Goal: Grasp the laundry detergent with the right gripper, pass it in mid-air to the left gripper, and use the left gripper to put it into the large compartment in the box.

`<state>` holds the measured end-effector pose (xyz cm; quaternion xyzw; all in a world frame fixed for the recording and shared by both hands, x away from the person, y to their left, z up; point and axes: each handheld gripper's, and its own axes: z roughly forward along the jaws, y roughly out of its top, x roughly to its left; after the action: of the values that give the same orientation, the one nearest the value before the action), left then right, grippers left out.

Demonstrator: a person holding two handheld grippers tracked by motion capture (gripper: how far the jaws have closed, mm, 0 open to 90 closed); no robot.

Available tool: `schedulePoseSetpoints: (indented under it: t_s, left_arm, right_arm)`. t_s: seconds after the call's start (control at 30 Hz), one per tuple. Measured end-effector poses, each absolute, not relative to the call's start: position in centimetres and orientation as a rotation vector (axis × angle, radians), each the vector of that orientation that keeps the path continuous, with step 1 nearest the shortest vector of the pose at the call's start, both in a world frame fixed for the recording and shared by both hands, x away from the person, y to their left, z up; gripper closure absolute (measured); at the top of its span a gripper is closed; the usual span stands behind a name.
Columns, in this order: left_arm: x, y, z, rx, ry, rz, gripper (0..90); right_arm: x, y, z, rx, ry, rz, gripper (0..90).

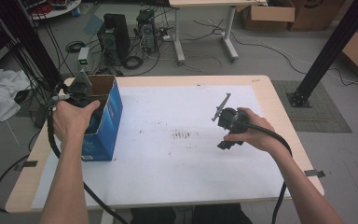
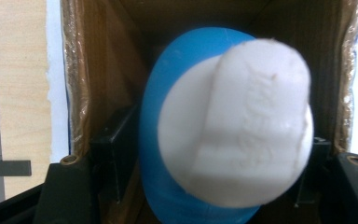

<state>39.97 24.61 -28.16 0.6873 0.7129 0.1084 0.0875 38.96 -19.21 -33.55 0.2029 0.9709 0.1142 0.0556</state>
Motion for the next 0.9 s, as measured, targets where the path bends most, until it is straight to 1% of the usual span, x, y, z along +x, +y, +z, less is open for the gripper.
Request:
schedulePoseSetpoints:
  t_s: [0.17, 0.53, 0.8, 0.9]
  left_arm:
    - [40.0, 24.5, -27.7, 2.038, 2.124, 0.336, 29.3]
    - [39.9, 24.3, -26.1, 2.042, 2.102, 0.365, 27.4]
    - [40.0, 23.9, -24.7, 2.047, 2.097, 0.393, 19.7]
    - [40.0, 23.6, -23.9, 2.056, 2.08, 0.407, 19.1]
  right_arm:
    - [39.0, -19.2, -33.5, 0.615, 2.947, 0.345, 18.1]
    - [38.9, -19.1, -33.5, 0.616, 2.95, 0.344, 18.1]
    - [39.0, -19.3, -33.6, 0.614, 2.95, 0.34, 18.1]
    - [38.9, -19.3, -33.6, 0.618, 2.949, 0.342, 18.1]
